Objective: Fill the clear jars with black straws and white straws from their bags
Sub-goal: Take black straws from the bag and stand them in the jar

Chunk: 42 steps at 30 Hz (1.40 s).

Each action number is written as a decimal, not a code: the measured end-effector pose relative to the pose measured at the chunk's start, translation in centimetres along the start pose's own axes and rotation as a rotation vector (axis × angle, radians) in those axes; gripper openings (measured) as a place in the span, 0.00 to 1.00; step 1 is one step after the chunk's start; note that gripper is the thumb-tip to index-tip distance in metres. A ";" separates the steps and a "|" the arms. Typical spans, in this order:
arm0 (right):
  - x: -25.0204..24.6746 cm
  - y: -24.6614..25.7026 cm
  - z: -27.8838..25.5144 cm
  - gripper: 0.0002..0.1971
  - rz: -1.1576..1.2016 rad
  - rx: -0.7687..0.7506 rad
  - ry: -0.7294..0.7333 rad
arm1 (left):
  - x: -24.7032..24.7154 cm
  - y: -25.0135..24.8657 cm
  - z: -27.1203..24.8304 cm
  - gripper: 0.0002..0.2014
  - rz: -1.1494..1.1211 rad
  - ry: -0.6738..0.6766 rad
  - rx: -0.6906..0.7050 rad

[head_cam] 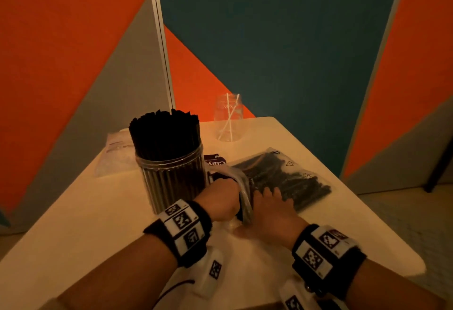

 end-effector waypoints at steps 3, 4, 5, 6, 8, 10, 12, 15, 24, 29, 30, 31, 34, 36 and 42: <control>-0.4 0.0 0.0 0.65 -0.059 -0.009 -0.003 | 0.1 0.1 2.0 0.10 -0.099 0.003 -0.028; -0.5 0.0 0.0 0.65 -0.070 -0.014 -0.001 | -0.1 0.2 2.5 0.11 -0.135 -0.012 -0.041; -0.5 0.0 0.0 0.65 -0.079 -0.019 0.000 | -0.2 0.3 3.0 0.14 -0.152 -0.026 -0.052; -0.5 -0.1 0.0 0.66 -0.087 -0.022 0.002 | -0.4 0.4 3.5 0.17 -0.152 -0.033 -0.059; -0.6 -0.2 0.0 0.66 -0.092 -0.025 0.006 | -0.7 0.4 4.2 0.21 -0.109 -0.017 -0.061; -0.8 -0.2 0.0 0.65 -0.083 -0.023 0.009 | -0.7 0.4 4.8 0.20 -0.071 0.011 -0.071; -0.9 -0.1 -0.1 0.63 -0.084 -0.012 0.008 | -0.9 0.6 5.2 0.12 -0.019 0.006 -0.090; -1.1 0.0 -0.2 0.62 -0.085 -0.003 0.011 | -0.8 0.8 5.5 0.06 0.029 0.036 -0.102; -1.0 0.1 0.1 0.64 -0.082 -0.008 -0.016 | -0.9 -0.5 4.5 0.18 0.017 0.184 -0.060; -0.7 0.1 0.6 0.66 -0.088 -0.016 -0.019 | -1.7 -0.7 3.6 0.17 0.075 0.160 -0.016; -0.6 0.1 0.7 0.66 -0.091 -0.022 -0.024 | -1.8 -0.8 3.3 0.16 0.081 0.152 -0.010; -0.6 0.1 0.8 0.66 -0.094 -0.026 -0.028 | -2.0 -0.7 3.0 0.14 0.081 0.144 -0.019; -0.4 -0.1 1.1 0.66 -0.083 -0.031 -0.032 | -2.0 -0.4 1.4 0.11 0.097 0.147 -0.083; -0.4 -0.1 1.1 0.66 -0.077 -0.031 -0.021 | -2.2 -0.1 -0.2 0.10 0.103 0.119 -0.119; -1.0 -0.2 0.6 0.63 -0.079 -0.036 -0.034 | -2.9 1.5 -6.9 0.11 0.040 -0.011 -0.212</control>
Point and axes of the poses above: each hand's wrist, its own z-axis towards the middle knuckle, its own x-axis out of the palm, y = z × x, the point moved 6 cm from there along z, towards the middle knuckle, and after that the axes turned 14 degrees about x, right-handed, at the moved point
